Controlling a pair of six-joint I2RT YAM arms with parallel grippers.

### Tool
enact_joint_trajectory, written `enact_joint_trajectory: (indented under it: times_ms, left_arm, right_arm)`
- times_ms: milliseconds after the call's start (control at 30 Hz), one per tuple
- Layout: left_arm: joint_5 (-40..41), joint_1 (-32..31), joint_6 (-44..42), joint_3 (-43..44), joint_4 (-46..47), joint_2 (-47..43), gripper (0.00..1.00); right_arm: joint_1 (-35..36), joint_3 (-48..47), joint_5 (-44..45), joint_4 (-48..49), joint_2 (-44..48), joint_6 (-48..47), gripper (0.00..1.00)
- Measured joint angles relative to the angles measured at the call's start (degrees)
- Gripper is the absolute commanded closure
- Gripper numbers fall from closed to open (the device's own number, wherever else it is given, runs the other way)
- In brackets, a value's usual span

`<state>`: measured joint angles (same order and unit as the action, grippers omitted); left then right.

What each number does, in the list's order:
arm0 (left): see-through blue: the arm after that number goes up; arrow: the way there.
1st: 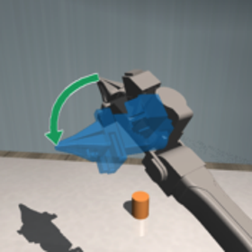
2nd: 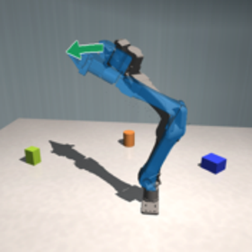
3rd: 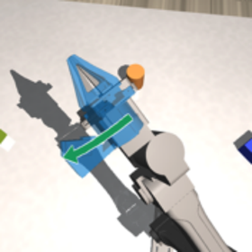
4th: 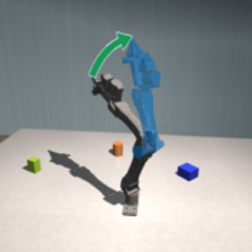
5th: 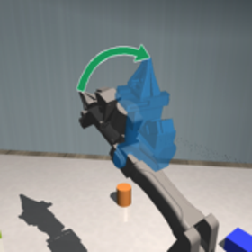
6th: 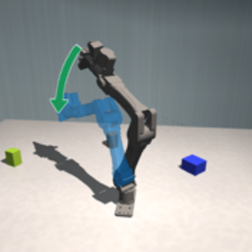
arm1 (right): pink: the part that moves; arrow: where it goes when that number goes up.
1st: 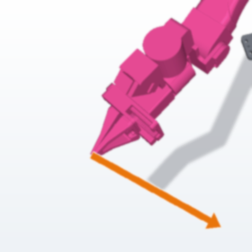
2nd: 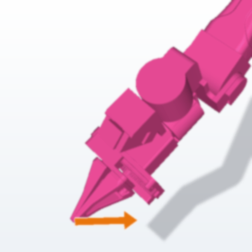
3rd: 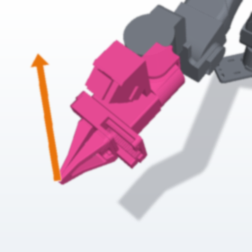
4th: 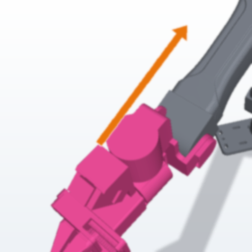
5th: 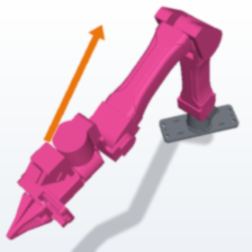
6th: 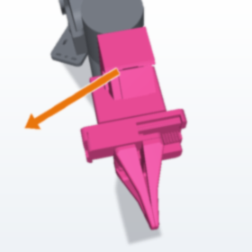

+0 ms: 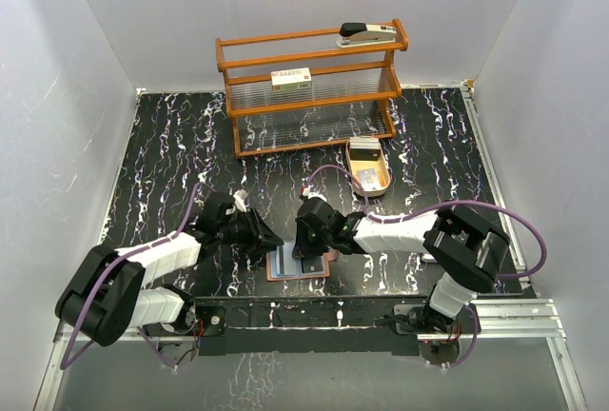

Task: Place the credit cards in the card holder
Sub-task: Turn over the card slot in the card holder.

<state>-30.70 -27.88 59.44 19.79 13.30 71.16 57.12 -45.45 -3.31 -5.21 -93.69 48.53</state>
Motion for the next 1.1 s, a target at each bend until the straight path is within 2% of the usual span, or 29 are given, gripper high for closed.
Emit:
enact_joint_trajectory:
  times_ms: [367,633,800,900,1000,1100]
  left_arm:
    - [1.14,-0.81,-0.39,0.37,-0.90,0.22,0.80]
    - [2.91,-2.89,-1.44,2.75,-2.78,1.68,0.72]
    - [5.25,-4.72,-2.32,4.79,-5.55,2.54,0.90]
    - [6.88,-5.29,-3.26,6.75,-8.66,2.51,0.98]
    - [8.46,-5.66,-4.70,9.38,-12.48,2.51,1.00]
    - [9.57,-5.75,-5.97,11.54,-15.85,2.49,1.00]
  right_arm:
    - [0.24,0.24,0.35,0.42,0.48,-0.59,0.87]
    - [0.26,0.26,0.39,0.44,0.66,-1.55,0.85]
    - [0.31,0.26,0.46,0.48,0.76,-1.90,0.82]
    - [0.31,0.26,1.05,-0.28,1.42,-2.16,0.73]
    - [0.52,0.26,1.62,-1.51,2.67,-2.54,0.66]
    - [0.72,0.26,2.27,-4.42,5.49,-3.45,0.63]
